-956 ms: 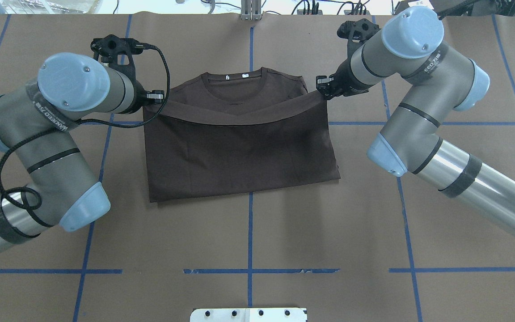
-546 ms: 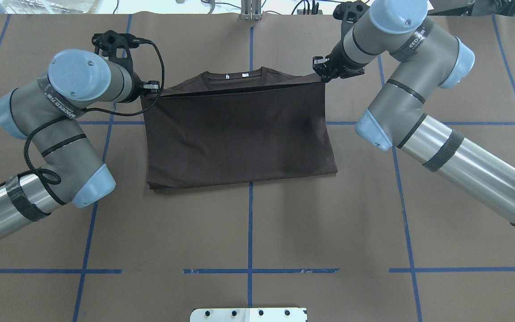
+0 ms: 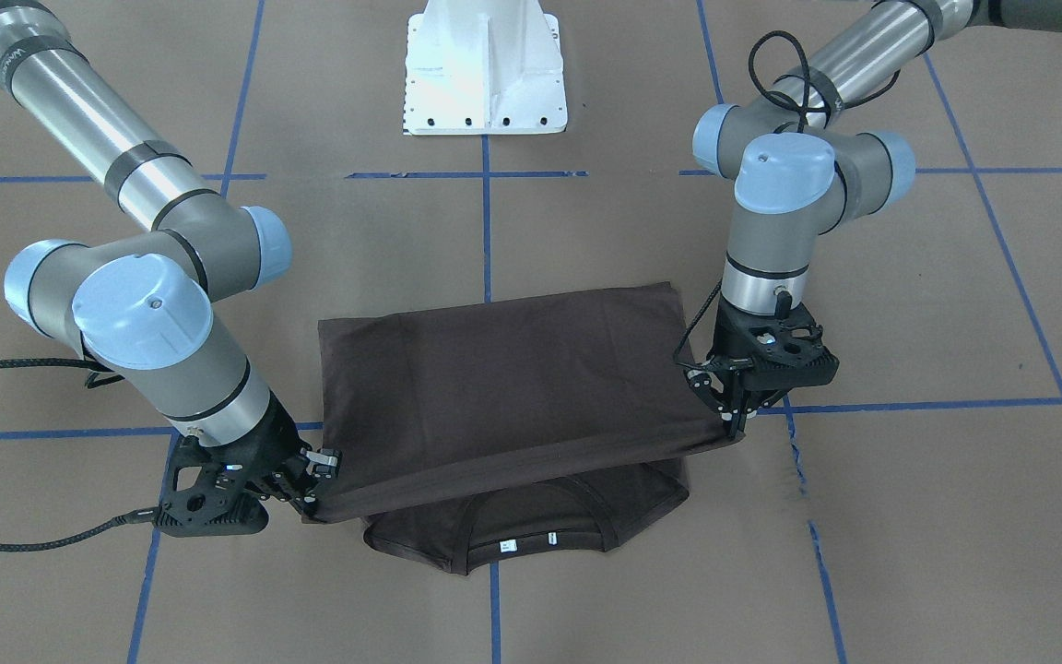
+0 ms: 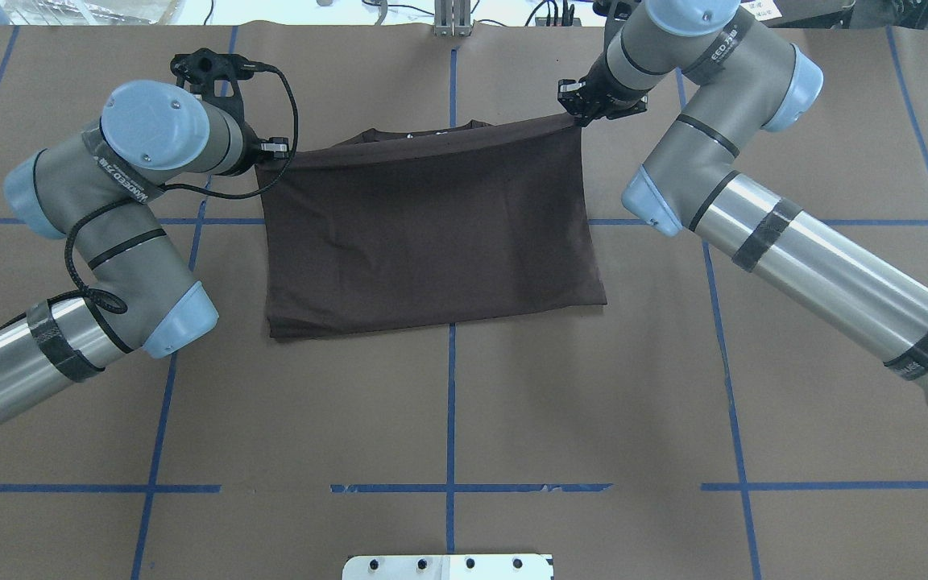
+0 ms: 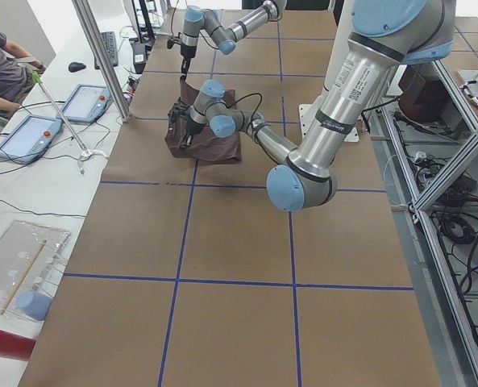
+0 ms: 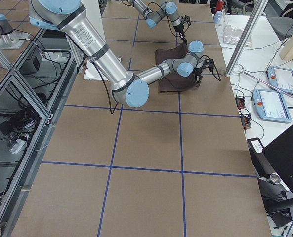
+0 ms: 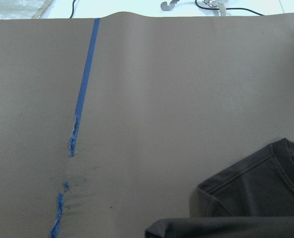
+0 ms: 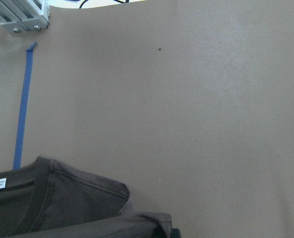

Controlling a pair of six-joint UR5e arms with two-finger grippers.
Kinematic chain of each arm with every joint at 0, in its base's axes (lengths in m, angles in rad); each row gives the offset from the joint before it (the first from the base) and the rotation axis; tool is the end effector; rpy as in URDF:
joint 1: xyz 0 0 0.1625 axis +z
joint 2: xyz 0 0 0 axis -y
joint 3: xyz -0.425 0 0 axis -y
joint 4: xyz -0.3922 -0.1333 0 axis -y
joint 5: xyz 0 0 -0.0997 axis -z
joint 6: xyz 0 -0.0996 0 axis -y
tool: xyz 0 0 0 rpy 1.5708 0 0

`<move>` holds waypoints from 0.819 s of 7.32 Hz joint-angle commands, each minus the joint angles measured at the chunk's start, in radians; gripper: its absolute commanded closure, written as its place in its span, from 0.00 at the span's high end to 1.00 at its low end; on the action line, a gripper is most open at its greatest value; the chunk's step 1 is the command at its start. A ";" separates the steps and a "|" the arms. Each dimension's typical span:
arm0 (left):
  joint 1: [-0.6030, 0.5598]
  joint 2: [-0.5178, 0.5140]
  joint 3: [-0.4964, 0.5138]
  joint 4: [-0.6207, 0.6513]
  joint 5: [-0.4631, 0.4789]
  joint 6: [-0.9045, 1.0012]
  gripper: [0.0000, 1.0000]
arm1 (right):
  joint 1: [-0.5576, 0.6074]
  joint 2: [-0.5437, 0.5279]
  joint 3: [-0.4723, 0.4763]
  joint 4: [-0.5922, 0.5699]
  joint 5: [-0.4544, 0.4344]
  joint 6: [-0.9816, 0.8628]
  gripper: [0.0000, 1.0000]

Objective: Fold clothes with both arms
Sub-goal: 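Lay the hem down near the collar and open both grippers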

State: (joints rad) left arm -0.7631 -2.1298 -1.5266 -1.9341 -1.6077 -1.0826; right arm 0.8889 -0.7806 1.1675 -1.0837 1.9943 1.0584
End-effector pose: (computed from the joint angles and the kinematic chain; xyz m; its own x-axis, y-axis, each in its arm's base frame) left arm 0.4214 -0.5823 0.3165 0.7219 -0.0419 -0.6907 0.3754 0.8622 0.3401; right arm -0.4317 -0.6784 0.2954 0.6022 0.0326 0.7977 -0.2455 0.9583 0.1461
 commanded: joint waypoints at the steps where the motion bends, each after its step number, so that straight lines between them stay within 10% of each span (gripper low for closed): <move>1: 0.001 -0.042 0.063 -0.003 0.000 -0.008 0.00 | -0.002 0.027 -0.022 0.005 -0.008 0.000 0.00; 3: 0.001 -0.041 0.083 -0.029 0.000 0.004 0.00 | -0.004 0.027 -0.020 0.008 -0.003 0.003 0.00; 4: 0.001 -0.045 0.083 -0.029 0.000 0.001 0.11 | -0.004 0.026 -0.020 0.008 -0.002 0.003 0.71; 5: -0.001 -0.047 0.083 -0.054 0.000 0.001 0.45 | -0.007 0.020 -0.016 0.010 0.001 0.006 1.00; 6: 0.001 -0.048 0.083 -0.084 0.000 -0.005 0.99 | -0.007 0.017 -0.011 0.010 0.006 0.003 1.00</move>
State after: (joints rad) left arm -0.7629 -2.1760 -1.4442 -1.9871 -1.6076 -1.0826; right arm 0.8831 -0.7594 1.1515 -1.0744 1.9954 1.0627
